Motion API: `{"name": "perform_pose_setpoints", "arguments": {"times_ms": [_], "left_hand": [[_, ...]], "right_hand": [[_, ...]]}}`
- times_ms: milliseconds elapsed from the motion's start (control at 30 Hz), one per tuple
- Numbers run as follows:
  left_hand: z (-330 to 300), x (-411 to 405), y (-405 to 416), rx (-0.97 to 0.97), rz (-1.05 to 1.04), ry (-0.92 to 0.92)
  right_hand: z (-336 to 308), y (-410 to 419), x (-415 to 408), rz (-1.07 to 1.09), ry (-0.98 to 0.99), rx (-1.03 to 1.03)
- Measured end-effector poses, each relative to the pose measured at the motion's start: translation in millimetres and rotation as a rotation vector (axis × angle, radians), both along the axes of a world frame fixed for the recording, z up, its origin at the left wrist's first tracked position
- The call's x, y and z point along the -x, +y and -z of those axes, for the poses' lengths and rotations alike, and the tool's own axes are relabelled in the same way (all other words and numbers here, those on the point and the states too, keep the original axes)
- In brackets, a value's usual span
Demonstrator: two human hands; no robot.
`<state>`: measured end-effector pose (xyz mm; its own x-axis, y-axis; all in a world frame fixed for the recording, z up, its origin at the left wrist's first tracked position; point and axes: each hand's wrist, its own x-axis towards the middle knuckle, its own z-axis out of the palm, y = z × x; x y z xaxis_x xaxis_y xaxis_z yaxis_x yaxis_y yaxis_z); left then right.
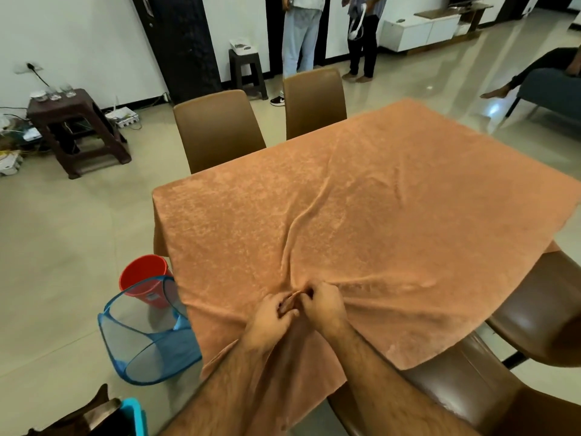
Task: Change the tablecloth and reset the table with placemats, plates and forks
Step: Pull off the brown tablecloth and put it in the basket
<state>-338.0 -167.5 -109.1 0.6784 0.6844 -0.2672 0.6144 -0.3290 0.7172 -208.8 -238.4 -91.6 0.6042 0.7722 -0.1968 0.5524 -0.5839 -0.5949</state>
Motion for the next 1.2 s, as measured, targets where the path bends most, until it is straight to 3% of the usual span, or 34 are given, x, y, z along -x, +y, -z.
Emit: {"name": "perform_pose_setpoints", "arguments": {"times_ms": [200, 400, 567, 733, 967, 1200], "left_hand": [[4, -12, 22, -0.033, -0.109, 0.033], [-8, -22, 18, -0.060, -0.100, -0.049], [-6, -19, 24, -0.008, -0.045, -0.123], [-11, -32, 23, 0.022, -0.038, -0.109], [-34, -87, 15, -0.024, -0.041, -0.113], [-50, -129, 0, -0.033, 0.071, -0.118]], "right_hand": [[-10, 1, -12, 0.094, 0.088, -0.020], [0, -33, -50, 0.263, -0.060, 0.244], [6, -48, -84, 0.367, -0.089, 0.315], [-5, -45, -88, 0.447, 0.003, 0.116], [-34, -15, -78, 0.379, 0.031, -0.086], [-45, -4, -80, 0.360, 0.178, -0.178]]}}
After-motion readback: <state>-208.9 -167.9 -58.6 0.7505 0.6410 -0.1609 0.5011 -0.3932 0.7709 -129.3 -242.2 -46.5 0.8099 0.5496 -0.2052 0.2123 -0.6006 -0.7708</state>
